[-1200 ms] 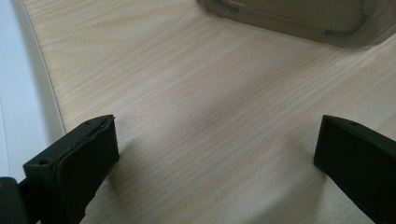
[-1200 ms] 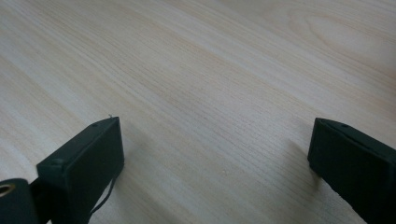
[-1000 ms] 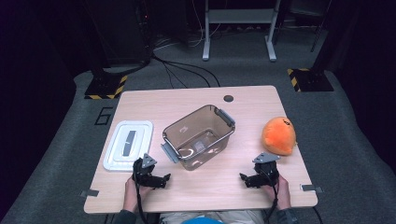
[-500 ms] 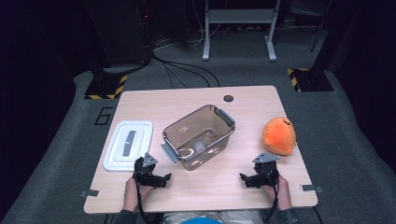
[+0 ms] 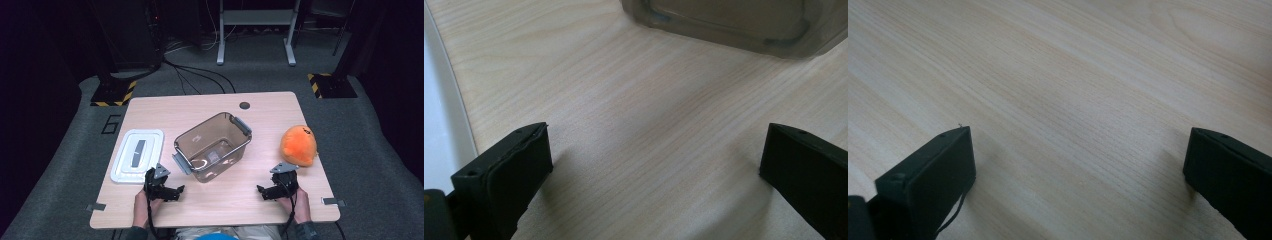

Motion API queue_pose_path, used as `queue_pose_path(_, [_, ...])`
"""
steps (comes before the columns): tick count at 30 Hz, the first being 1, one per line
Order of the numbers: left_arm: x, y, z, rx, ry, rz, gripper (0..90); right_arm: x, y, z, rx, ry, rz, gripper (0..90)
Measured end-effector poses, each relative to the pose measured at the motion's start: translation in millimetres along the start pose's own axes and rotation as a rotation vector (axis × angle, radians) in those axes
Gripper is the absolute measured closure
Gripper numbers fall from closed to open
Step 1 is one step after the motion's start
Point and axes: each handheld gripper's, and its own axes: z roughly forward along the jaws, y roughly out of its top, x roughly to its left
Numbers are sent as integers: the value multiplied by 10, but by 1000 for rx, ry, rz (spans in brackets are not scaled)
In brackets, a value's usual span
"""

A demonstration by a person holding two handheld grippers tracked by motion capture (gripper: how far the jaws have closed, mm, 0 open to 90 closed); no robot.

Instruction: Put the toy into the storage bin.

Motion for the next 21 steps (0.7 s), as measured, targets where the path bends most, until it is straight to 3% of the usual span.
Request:
queue_pose_path(2, [0, 0, 0, 0, 0, 1, 0, -32, 7, 1, 1, 1, -17, 5])
queue_pose_path(4, [1, 1, 0, 1, -1, 2, 0, -46, 24, -28, 4, 14, 23, 18])
queue_pose_path(12, [1, 1, 1, 0, -1, 1, 0, -83, 168, -215, -34, 22, 42, 28])
queue_pose_path(21, [1, 1, 1, 0, -1, 2, 0, -106, 331, -380, -62, 18, 30, 38])
